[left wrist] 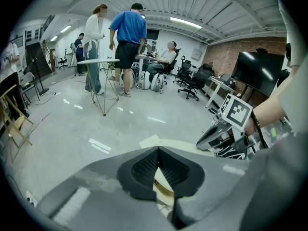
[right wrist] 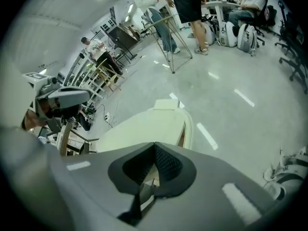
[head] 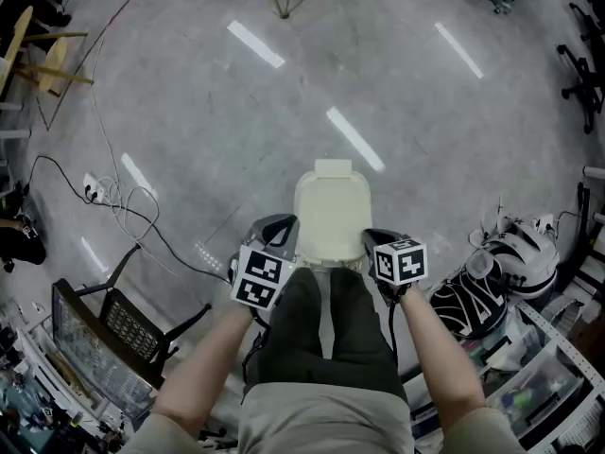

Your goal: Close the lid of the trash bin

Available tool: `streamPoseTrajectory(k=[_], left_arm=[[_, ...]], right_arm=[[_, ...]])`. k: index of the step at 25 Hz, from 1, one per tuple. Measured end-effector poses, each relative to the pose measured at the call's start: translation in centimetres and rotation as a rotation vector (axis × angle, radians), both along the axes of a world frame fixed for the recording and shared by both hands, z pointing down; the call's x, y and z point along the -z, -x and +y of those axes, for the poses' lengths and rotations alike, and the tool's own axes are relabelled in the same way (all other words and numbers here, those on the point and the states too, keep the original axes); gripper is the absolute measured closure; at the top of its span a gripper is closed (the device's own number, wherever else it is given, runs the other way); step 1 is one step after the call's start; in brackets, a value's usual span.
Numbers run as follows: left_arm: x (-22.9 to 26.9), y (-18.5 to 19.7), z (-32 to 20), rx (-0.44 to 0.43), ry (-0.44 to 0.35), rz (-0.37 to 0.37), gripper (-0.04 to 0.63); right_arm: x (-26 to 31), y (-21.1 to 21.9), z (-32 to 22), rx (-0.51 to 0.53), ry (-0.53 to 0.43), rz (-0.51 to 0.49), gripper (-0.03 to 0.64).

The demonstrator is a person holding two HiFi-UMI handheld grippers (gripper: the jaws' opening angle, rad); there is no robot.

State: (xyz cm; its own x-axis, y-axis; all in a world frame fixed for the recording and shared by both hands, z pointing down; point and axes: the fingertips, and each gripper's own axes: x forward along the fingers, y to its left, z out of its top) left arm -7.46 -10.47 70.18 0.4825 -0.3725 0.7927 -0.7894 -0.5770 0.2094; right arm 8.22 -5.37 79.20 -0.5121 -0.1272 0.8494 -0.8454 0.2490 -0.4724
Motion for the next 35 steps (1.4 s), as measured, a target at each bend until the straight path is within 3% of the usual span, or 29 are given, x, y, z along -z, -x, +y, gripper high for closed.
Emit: streamPoseTrajectory(k=[10,14,18,24,29,35], left_arm=[[-8.6,-1.3,5.5,-0.008,0.112,-0.001,0.592],[-9.9,-1.3,5.8,0.001,0.116,-0.008,0.592],[-10.5,-1.2,6.0,-0.009,0.11,-0.018,0.592],[-10.2,-1.0,6.6,-0.021,0.103,-0.027,0.592],[-10.3,-1.3,7.8,-0.033,0.11,-0.013,0.592],[-10.7,-1.1,9.1,-0.031,0.124,0.007,0.594]], right_arm=[[-9.7,-0.1,4.9,0.054,0.007,0.035,0.614],[-12.1,-0.2,5.4,0.099,0.011,0.113,0.612],[-12.5,-0.1,5.4,0.186,0.003,0.169,0.612],[-12.3,0.0,5.4,0.206,-0.036,0.186,0.614],[-11.8,1.1,5.6,0.365,-0.087,0.278,0.615],[-11.3,1.6,6.1,0.476,-0.169,0.341,0.614]])
